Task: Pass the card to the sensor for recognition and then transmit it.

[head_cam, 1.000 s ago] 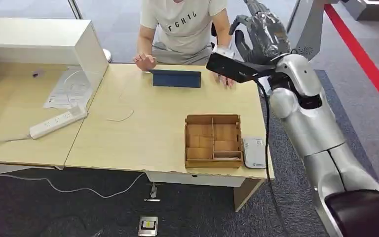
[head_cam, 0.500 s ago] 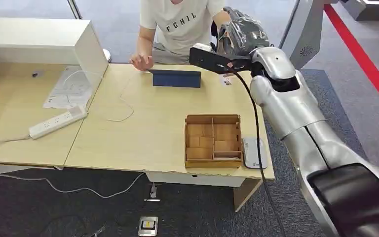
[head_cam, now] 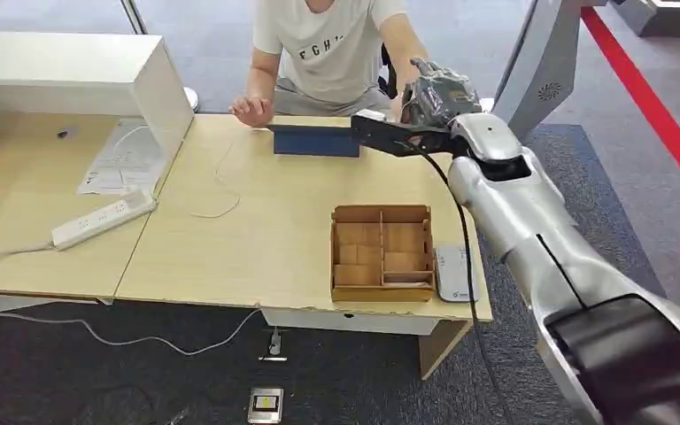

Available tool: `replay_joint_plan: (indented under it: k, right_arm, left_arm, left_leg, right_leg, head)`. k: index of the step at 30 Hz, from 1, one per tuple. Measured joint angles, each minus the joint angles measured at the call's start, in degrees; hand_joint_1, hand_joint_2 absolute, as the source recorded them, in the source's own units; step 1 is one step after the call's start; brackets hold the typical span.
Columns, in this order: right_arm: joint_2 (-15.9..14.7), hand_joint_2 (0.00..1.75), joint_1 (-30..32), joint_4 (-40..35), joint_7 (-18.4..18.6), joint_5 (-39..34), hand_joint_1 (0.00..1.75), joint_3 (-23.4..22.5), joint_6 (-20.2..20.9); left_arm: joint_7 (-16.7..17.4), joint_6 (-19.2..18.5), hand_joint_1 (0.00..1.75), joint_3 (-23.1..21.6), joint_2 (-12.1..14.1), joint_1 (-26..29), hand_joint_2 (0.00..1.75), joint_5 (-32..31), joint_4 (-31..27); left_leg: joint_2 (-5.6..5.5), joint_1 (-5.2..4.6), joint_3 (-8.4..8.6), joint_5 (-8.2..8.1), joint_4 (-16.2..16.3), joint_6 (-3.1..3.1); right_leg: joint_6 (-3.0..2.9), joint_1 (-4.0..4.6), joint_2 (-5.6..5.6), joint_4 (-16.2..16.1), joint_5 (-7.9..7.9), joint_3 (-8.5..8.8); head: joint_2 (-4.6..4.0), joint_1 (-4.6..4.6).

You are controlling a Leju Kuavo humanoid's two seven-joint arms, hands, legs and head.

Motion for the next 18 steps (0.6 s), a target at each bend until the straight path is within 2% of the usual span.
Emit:
replay_joint_plan:
  k: [2, 3, 4, 9, 14, 18]
  right_arm:
    - [0.00, 1.75, 0.04, 0.52, 0.04, 0.00, 1.75, 0.13, 0.00]
    - [-0.02, 1.75, 0.08, 0.72, 0.09, 0.00, 0.84, 0.17, 0.00]
    - [-0.04, 0.00, 0.21, 0.98, 0.11, 0.02, 0.00, 0.22, 0.00]
    - [-0.68, 0.00, 1.11, 1.94, 0.04, 0.42, 0.00, 0.50, -2.40]
    - [-1.60, 0.00, 1.60, 2.71, -0.46, 0.94, 0.00, 0.59, -2.47]
    - [-3.70, 0.00, 1.13, 2.97, -1.53, 1.16, 0.00, 0.52, -2.45]
  left_arm:
    - [-0.22, 0.02, 0.00, 0.00, -0.07, 0.00, 0.00, -0.11, 0.00]
    - [-0.28, 0.02, 0.00, 0.00, -0.11, -0.01, 0.00, -0.20, 0.00]
    - [-0.37, 0.02, 0.00, 0.00, -0.13, -0.03, 0.00, -0.28, 0.00]
    - [-0.57, -0.37, 0.00, 0.00, -0.15, -0.13, 0.00, -0.68, 0.00]
    - [-0.57, -0.59, 0.00, 0.00, -0.20, -0.10, 0.00, -0.31, 0.00]
    - [-0.59, -0.42, 0.00, 0.00, -0.20, 0.52, 0.00, 0.55, 0.00]
  left_leg:
    - [0.00, 0.00, 0.00, 0.00, 0.00, 0.00]
    - [0.01, 0.00, 0.00, 0.00, 0.00, 0.00]
    - [0.01, 0.00, 0.01, 0.00, 0.00, 0.00]
    - [0.01, -0.01, 0.02, 0.00, 0.01, 0.00]
    - [0.02, -0.01, 0.02, 0.00, 0.02, 0.00]
    - [0.02, -0.01, 0.02, 0.00, 0.03, 0.00]
  right_leg:
    - [0.00, 0.00, 0.00, 0.00, 0.00, 0.00]
    - [0.00, 0.00, 0.00, 0.00, 0.00, 0.00]
    - [0.00, 0.00, 0.00, 0.00, 0.00, 0.00]
    - [-0.01, -0.01, 0.00, 0.00, 0.01, 0.00]
    - [-0.02, 0.00, 0.01, -0.01, 0.01, -0.01]
    - [-0.01, -0.01, 0.01, -0.01, 0.02, -0.01]
  head:
    - [0.00, 0.00]
    - [0.00, -0.02]
    - [0.00, -0.02]
    - [0.00, -0.02]
    - [0.00, 0.00]
    - [0.00, 0.00]
